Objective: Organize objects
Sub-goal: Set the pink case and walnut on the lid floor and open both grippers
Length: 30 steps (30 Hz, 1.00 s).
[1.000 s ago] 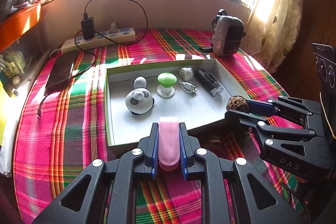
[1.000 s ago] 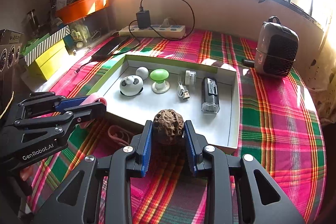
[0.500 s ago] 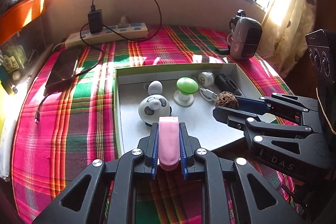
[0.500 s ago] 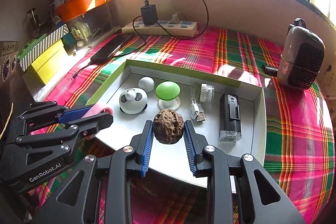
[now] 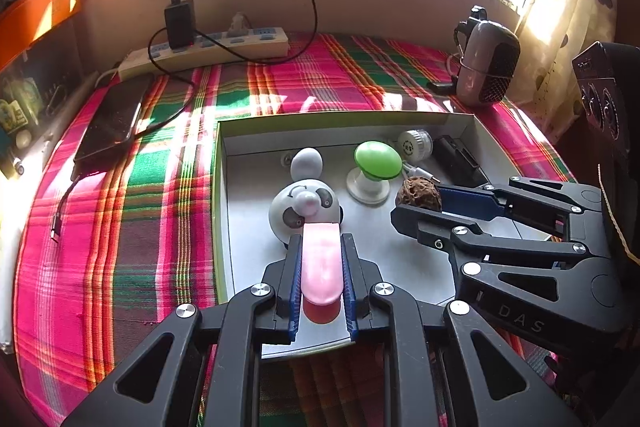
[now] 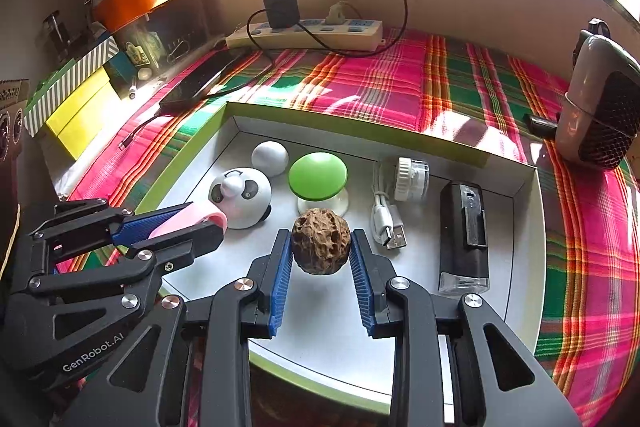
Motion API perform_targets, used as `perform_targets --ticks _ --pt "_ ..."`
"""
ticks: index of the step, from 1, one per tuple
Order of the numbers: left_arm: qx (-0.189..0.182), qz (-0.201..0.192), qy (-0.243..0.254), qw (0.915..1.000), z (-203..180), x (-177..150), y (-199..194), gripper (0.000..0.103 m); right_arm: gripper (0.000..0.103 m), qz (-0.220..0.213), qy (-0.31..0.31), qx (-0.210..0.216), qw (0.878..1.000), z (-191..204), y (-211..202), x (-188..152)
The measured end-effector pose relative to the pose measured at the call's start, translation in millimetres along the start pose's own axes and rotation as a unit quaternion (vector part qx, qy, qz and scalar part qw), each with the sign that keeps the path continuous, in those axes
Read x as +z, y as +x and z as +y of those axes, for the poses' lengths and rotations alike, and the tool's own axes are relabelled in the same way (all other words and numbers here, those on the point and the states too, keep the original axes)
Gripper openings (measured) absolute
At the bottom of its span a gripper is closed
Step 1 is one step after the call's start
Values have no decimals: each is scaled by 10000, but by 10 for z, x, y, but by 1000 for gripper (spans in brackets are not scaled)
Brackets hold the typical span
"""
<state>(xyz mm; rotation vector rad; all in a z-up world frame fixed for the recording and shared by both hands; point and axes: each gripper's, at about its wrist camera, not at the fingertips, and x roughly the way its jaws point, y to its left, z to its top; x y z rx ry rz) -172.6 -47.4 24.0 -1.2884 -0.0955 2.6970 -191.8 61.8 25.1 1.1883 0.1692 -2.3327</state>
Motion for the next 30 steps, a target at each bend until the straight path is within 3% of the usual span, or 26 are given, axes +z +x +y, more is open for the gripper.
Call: perform_targets --ticks 30 --pt "129 103 109 9998 4 9 94 16 31 85 -176 -188 9996 66 122 -9"
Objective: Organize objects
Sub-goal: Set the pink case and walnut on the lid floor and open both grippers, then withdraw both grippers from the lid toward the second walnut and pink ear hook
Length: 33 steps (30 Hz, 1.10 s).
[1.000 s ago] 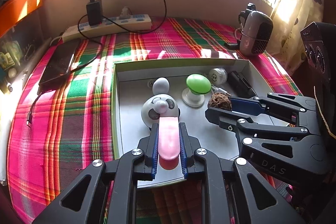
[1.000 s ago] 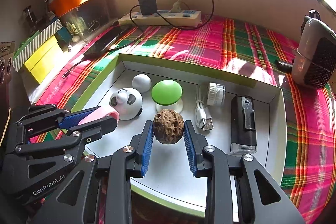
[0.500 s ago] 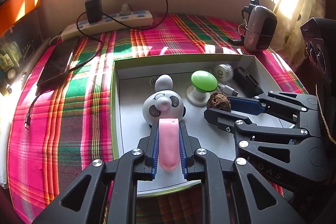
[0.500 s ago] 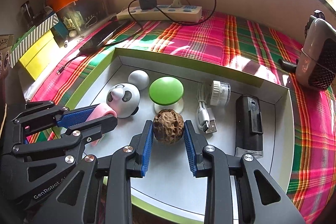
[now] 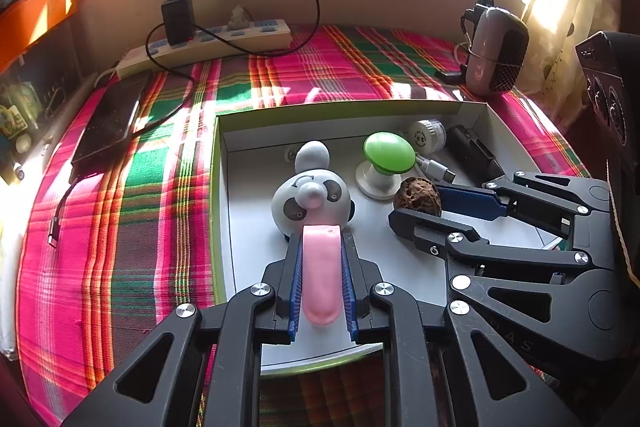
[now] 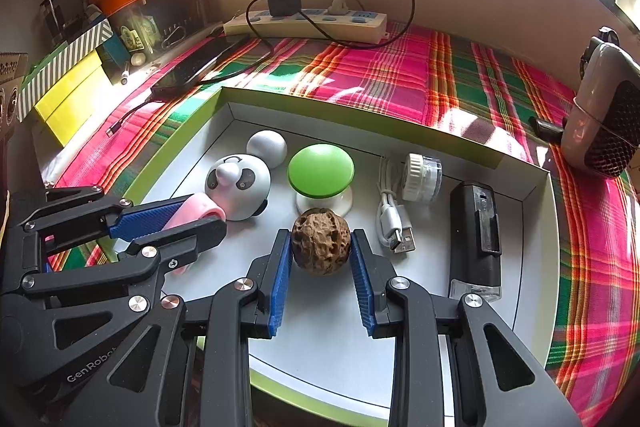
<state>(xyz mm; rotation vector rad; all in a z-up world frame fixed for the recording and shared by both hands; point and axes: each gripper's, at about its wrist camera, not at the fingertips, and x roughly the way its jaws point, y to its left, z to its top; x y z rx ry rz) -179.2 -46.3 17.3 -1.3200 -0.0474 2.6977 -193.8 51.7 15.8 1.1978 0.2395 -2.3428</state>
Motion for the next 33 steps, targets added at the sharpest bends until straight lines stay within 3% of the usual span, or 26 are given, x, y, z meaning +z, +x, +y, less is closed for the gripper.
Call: perform_targets --ticks 12,33 --pt "12 0 42 10000 -15 -8 11 17 31 -26 31 -91 10000 5 -15 -13" --pt "24 -62 -34 10000 -23 -50 -116 27 45 -146 185 -196 9995 -23 -156 -56"
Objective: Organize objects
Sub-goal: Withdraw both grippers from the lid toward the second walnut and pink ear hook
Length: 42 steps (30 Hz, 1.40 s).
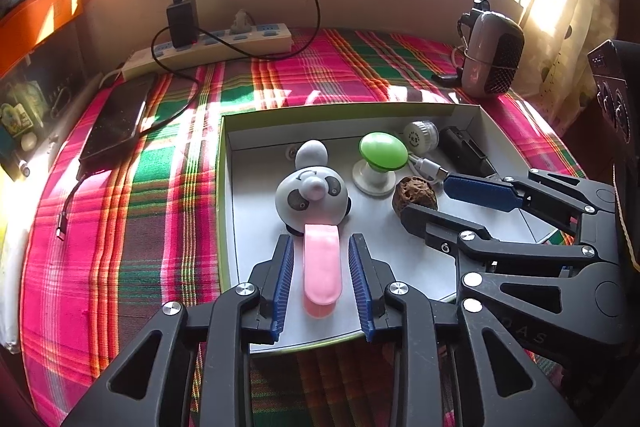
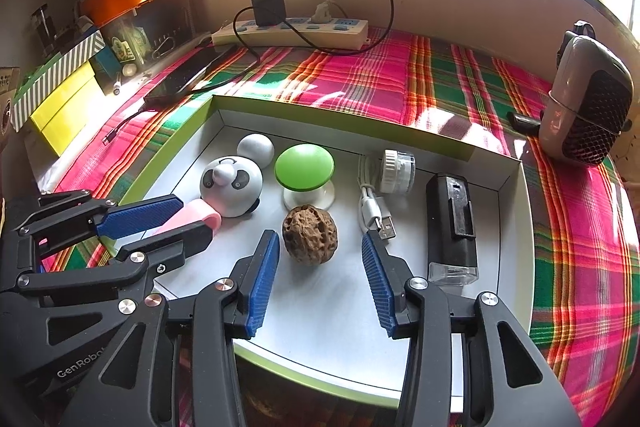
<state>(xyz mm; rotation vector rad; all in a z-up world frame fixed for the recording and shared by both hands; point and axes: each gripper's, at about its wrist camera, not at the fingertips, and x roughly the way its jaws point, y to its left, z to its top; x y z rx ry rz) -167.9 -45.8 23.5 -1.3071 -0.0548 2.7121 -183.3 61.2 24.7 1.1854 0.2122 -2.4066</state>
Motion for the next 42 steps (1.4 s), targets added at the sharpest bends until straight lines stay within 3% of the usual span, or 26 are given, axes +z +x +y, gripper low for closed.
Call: perform_targets --ticks 15,24,31,42 --pt "-89 -270 -64 9996 8 -101 -330 28 47 -328 130 -88 9993 10 -395 -128" --pt "-117 -384 -262 9989 84 -291 -537 28 47 -537 234 55 9983 12 -695 -440" --pt "-187 -306 -323 9988 96 -459 -565 28 47 -319 249 6 9992 87 -634 -632" --pt "-288 -184 -355 9988 96 -591 -544 28 47 -122 334 -14 9994 182 -478 -643"
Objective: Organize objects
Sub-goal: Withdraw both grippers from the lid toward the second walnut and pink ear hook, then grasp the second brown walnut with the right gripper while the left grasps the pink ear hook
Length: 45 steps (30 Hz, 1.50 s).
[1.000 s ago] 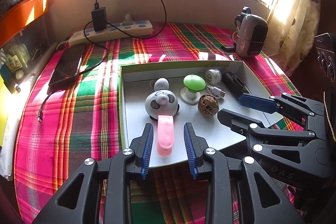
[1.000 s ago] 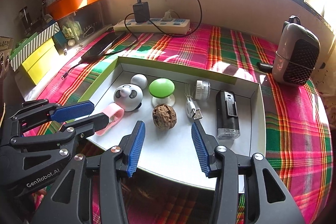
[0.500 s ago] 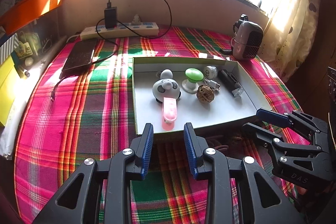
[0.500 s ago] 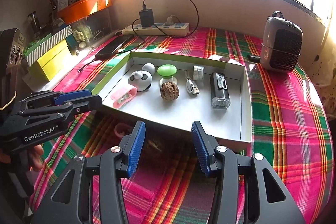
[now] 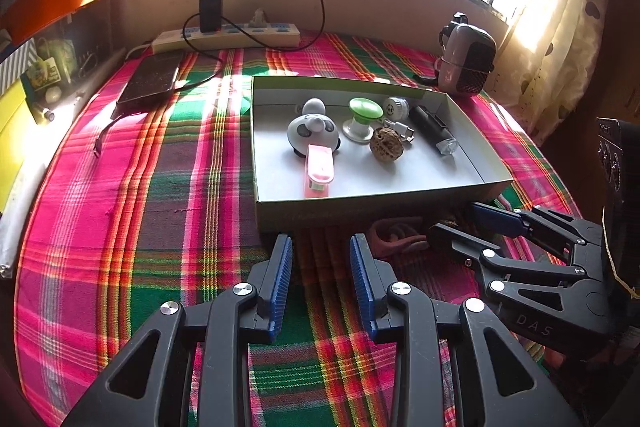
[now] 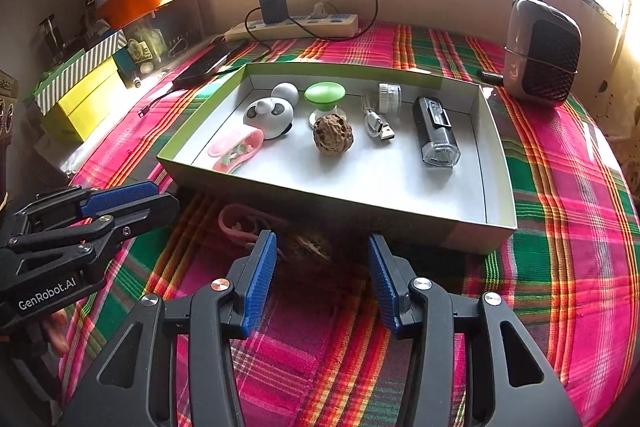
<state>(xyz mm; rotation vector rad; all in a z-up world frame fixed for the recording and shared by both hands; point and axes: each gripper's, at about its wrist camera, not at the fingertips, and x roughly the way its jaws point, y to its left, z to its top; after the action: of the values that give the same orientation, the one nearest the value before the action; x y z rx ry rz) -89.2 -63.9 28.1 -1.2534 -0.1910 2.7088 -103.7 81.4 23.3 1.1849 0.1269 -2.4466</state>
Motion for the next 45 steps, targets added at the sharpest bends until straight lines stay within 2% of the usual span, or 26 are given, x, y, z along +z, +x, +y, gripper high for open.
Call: perform_targets --ticks 9,20,25,26,35,45 --pt "-113 68 29 9999 -11 2 55 28 47 72 306 249 9992 -92 31 9" --pt "-289 163 82 9994 -21 11 142 28 47 144 119 57 9998 -63 89 -10" --pt "-377 227 169 9989 -59 23 198 28 38 136 65 74 9999 -63 95 -8" --pt "-414 227 182 9987 -66 27 202 28 32 126 46 44 9999 -62 91 -11" --pt "-581 199 355 9975 -124 71 236 29 31 98 -12 17 10000 -92 49 -64" --pt "-985 240 568 9932 -231 62 281 29 31 111 112 -91 9998 -213 -66 -170"
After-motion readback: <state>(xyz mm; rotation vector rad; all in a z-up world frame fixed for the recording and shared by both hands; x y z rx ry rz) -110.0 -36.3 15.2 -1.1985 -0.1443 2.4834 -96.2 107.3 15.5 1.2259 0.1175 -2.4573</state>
